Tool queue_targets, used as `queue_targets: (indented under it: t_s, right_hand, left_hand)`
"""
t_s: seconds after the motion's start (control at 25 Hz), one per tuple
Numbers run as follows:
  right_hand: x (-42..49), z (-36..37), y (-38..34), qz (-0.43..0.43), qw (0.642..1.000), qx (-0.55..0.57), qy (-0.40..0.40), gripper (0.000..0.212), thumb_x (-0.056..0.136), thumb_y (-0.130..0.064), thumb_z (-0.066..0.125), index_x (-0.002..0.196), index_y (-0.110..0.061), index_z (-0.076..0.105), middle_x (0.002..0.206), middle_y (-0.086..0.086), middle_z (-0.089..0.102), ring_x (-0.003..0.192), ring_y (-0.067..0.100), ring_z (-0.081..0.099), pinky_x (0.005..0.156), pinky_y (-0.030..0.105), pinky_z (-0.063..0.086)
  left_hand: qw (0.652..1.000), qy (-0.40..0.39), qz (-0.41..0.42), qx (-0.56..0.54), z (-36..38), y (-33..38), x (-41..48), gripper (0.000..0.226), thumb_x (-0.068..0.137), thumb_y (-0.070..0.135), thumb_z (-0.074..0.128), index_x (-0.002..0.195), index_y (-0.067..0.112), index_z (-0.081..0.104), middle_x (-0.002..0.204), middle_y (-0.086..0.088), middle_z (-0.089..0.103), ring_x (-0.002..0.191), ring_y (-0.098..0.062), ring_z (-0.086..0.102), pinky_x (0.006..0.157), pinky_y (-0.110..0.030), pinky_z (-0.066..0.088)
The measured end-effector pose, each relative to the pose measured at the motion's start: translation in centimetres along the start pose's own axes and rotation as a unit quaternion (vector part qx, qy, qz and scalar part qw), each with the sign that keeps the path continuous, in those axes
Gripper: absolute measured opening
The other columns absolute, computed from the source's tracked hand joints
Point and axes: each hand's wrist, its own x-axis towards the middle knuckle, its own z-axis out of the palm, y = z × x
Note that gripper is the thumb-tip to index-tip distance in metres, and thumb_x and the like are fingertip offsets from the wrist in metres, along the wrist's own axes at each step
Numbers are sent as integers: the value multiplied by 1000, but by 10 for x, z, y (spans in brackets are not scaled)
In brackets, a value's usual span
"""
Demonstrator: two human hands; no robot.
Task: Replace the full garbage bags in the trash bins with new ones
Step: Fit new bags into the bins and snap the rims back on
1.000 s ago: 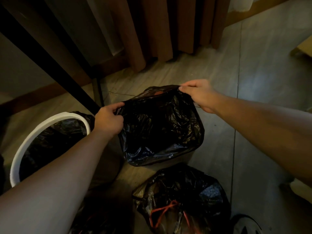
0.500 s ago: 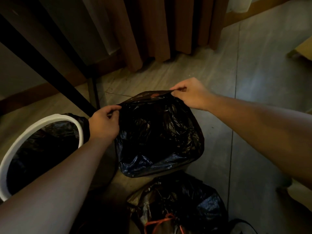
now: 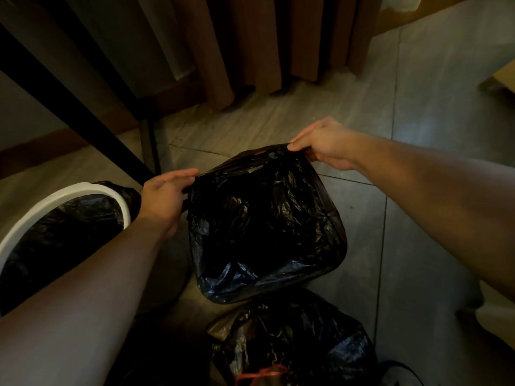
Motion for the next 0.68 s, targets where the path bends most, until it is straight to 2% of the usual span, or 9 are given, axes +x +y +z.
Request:
queue_targets:
  t_s: [0.2,0.28,0.36,0.4,0.52,0.56,0.68]
  right_hand:
    - [2,-10,-6,73,994,37,-67,21,87,0,76,108,-1,73,102,14,80,95,23,79,72,27,63]
    - [4,-11,-6,91,992,37,-79,20,89,-1,74,108,-3,72,103,12,80,95,22,79,75,29,63]
    - [8,-8,-4,89,994,21,-57,21,88,-2,74,109,-3,71,103,13,79,92,23,79,75,30,62]
    - [10,-6,-3,83,995,15,-44,21,88,-2,74,109,-2,71,103,14,79,90,23,79,74,30,62]
    - [12,-5,0,103,993,40,-46,19,86,-3,74,106,-3,73,100,14,79,86,22,79,71,29,62]
    - [12,-7,1,120,989,56,-63,20,84,-5,74,104,-4,73,99,12,79,85,21,78,71,29,63]
    - [10,-13,6,171,974,104,-108,35,72,-10,75,106,-3,74,103,11,78,89,22,77,76,33,63]
  left_hand:
    - [999,-26,-23,26,-2,2,-2,22,99,3,63,101,20,77,81,3,78,72,-9,74,57,-23,58]
    - [999,-34,-19,27,-1,4,-4,18,98,5,65,101,20,74,79,3,75,69,-8,72,54,-22,56]
    - [999,-34,-6,25,2,8,-7,14,96,9,67,96,21,74,80,2,74,70,-10,71,55,-22,55]
    - [998,-38,8,40,3,10,-9,13,95,12,69,92,23,76,82,3,75,74,-12,72,60,-24,56]
    - [989,-45,52,131,7,10,-12,12,94,14,75,89,23,81,90,1,80,95,-20,76,89,-33,61]
    - [985,-46,65,156,7,10,-11,11,94,15,76,90,24,81,91,1,81,98,-20,76,93,-36,60]
    - [959,-52,123,250,6,11,-9,8,98,23,73,99,27,80,95,6,79,96,-13,75,95,-40,60]
